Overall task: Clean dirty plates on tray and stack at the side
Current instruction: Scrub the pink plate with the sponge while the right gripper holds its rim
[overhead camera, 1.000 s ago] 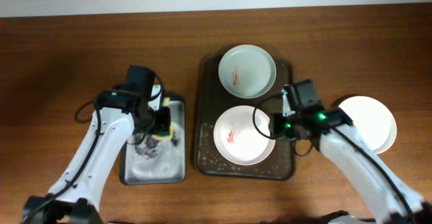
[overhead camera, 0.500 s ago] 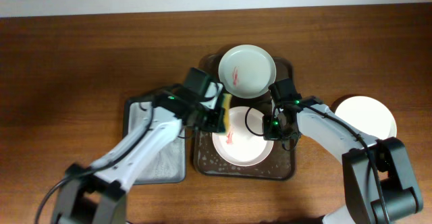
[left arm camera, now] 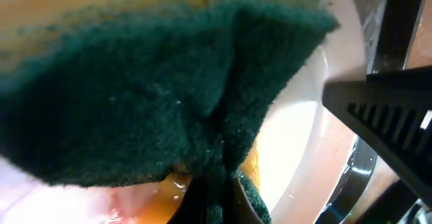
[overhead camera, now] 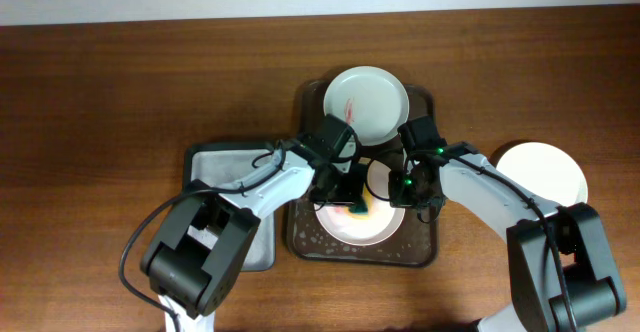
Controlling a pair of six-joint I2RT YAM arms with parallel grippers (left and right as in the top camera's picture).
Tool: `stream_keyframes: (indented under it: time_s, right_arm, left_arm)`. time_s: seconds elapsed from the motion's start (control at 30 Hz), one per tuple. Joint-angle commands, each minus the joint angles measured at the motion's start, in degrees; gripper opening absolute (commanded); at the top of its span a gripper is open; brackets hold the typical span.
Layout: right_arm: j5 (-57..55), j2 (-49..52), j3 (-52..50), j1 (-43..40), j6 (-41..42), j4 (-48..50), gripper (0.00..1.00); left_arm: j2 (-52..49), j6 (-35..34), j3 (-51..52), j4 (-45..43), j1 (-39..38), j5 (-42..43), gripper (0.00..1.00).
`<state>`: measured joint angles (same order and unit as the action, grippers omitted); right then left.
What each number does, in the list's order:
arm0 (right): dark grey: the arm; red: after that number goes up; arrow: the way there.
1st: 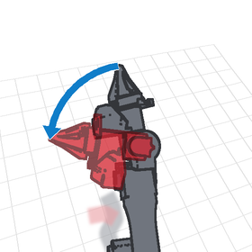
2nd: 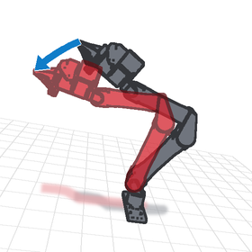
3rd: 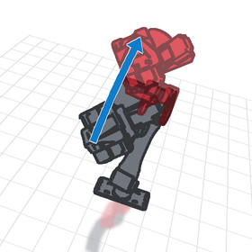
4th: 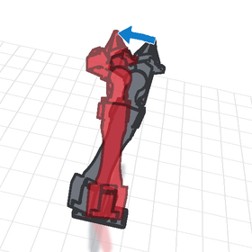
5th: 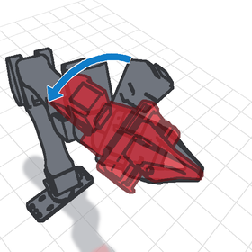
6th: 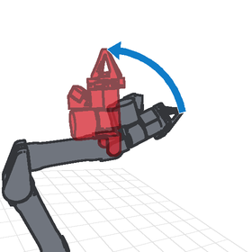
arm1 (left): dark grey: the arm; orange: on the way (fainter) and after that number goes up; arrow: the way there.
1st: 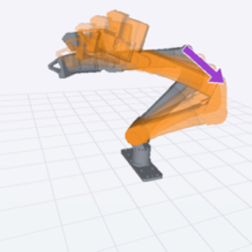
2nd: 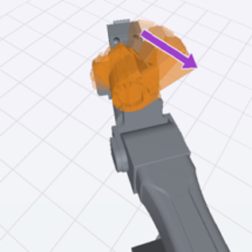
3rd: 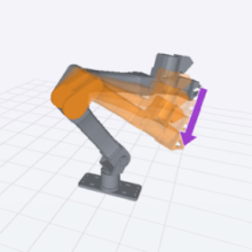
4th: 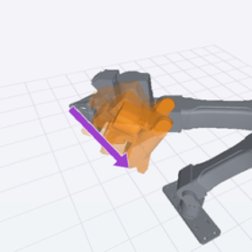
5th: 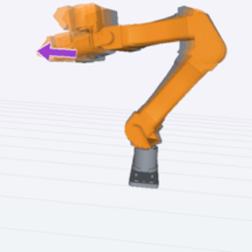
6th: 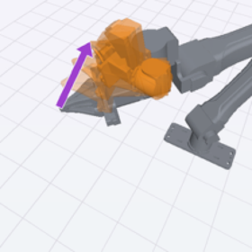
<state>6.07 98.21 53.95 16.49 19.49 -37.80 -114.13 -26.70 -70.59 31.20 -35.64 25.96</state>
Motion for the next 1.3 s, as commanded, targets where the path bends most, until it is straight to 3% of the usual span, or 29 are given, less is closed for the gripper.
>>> stream_keyframes:
  time_s: [0.0, 0.1, 0.27, 0.33, 0.4, 0.53, 0.6, 0.73, 0.87, 1.03, 1.27]
  right_arm:
    - [-2.5, 2.3, -0.7, 0.3, 0.9, -1.2, 0.04]
    - [-2.5, 2.3, -0.7, 0.3, 0.9, -1.2, 0.04]
    - [-2.5, 2.3, -0.7, 0.3, 0.9, -1.4, 0.04]
    - [-2.5, 2.3, -0.7, 0.3, 0.9, -1.5, 0.04]
    - [-2.5, 2.3, -0.7, 0.3, 0.9, -1.6, 0.04]
    - [-2.5, 2.3, -0.7, 0.3, 0.9, -1.5, 0.04]
    - [-2.5, 2.3, -0.7, 0.3, 0.9, -1.5, 0.04]
    - [-2.5, 2.3, -0.7, 0.3, 0.7, -1.4, 0.04]
    - [-2.5, 2.3, -0.7, 0.3, 0.7, -1.4, 0.04]
    - [-2.5, 2.3, -0.7, 0.3, 0.7, -1.4, 0.04]
    - [-2.5, 2.3, -0.7, 0.3, 0.7, -1.6, 0.04]
  left_arm:
    - [-3.9, -1.6, 0.9, 8.9, 2.4, -17.7, 0.00]
    - [-3.4, -1.6, -2.2, 17.2, 3.5, -32.1, 0.00]
    - [-3.3, -1.6, -8.0, 24.7, 2.9, -41.0, 0.00]
    - [-3.3, -1.6, -9.0, 24.6, 2.4, -39.7, 0.00]
    - [-3.3, -1.6, -9.0, 22.4, 1.9, -33.1, 0.00]
    - [-3.3, -1.6, -8.6, 15.5, 0.9, -14.1, 0.00]
    - [-3.3, -1.6, -7.1, 8.1, 0.5, 0.2, 0.00]
    - [-3.3, -5.5, -3.5, 0.8, 0.4, 8.3, 0.00]
    - [-3.3, -7.2, -0.2, -3.6, -0.1, 10.9, 0.00]
    - [-3.3, -4.3, 0.2, -1.7, -1.8, 11.1, 0.00]
    - [-2.9, -1.4, 0.2, 13.9, 3.5, -10.5, 0.00]
